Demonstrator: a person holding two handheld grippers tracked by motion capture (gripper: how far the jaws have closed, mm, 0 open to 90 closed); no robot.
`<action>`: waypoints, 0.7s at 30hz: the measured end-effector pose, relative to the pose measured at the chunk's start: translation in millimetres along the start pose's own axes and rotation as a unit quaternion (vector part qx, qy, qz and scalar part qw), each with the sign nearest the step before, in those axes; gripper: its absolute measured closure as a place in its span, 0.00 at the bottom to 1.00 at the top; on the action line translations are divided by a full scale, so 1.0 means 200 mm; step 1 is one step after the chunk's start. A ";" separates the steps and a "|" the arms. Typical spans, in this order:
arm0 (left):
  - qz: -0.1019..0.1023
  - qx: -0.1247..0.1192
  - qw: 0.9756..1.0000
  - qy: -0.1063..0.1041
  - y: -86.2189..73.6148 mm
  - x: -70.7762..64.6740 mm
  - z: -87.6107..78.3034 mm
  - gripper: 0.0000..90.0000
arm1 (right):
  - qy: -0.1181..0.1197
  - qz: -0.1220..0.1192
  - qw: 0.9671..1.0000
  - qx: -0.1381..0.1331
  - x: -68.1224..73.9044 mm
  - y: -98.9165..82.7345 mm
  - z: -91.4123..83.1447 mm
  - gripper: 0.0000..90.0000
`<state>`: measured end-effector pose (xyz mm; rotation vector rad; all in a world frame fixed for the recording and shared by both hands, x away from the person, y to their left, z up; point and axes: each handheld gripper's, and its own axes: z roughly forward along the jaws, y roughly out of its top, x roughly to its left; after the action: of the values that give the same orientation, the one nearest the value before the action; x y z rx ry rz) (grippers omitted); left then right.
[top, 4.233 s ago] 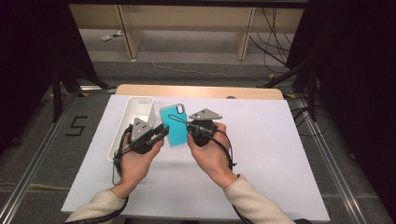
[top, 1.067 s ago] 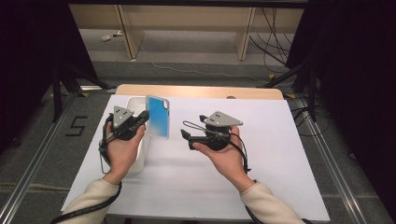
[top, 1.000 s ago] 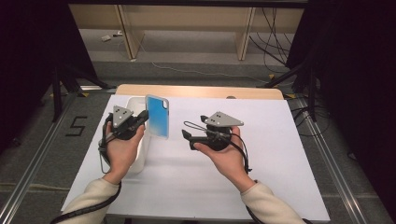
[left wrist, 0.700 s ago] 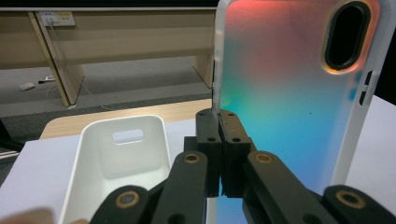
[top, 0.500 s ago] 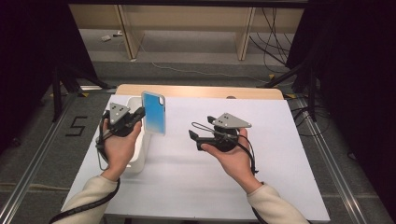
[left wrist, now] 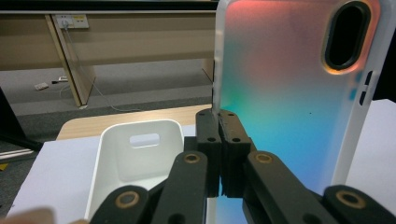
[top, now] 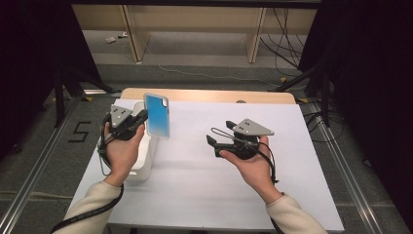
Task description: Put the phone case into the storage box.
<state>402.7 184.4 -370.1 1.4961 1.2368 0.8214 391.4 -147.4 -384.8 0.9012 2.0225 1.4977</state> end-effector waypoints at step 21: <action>-0.012 -0.006 1.000 0.019 0.03 0.06 0.02 0.98 | -0.017 0.021 1.000 -0.005 -0.08 -0.05 -0.10 0.19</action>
<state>411.1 194.4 -367.0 1.4608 1.2729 0.8426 385.0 -174.0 -387.9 0.9628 1.9831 1.5031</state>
